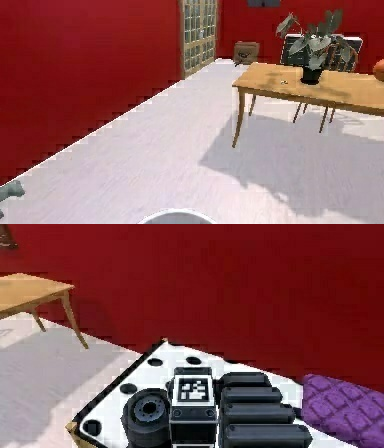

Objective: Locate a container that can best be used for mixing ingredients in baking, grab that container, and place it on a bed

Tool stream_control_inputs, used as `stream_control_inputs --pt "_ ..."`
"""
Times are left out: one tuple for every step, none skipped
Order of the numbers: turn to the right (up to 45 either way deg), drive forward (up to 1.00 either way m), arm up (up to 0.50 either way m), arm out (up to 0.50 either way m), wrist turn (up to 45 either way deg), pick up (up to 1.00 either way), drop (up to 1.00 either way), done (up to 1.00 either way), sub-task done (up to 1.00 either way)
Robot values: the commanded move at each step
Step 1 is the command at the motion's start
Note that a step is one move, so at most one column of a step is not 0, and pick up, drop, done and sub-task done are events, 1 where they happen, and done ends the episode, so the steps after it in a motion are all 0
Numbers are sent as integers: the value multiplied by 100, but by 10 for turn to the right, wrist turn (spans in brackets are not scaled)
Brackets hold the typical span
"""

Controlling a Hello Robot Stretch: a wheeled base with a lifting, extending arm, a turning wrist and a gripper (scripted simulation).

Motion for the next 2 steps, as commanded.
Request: stream_control_inputs --pt "450 0 0 0 0 0 0 0 0" --pt "450 0 0 0 0 0 0 0 0"
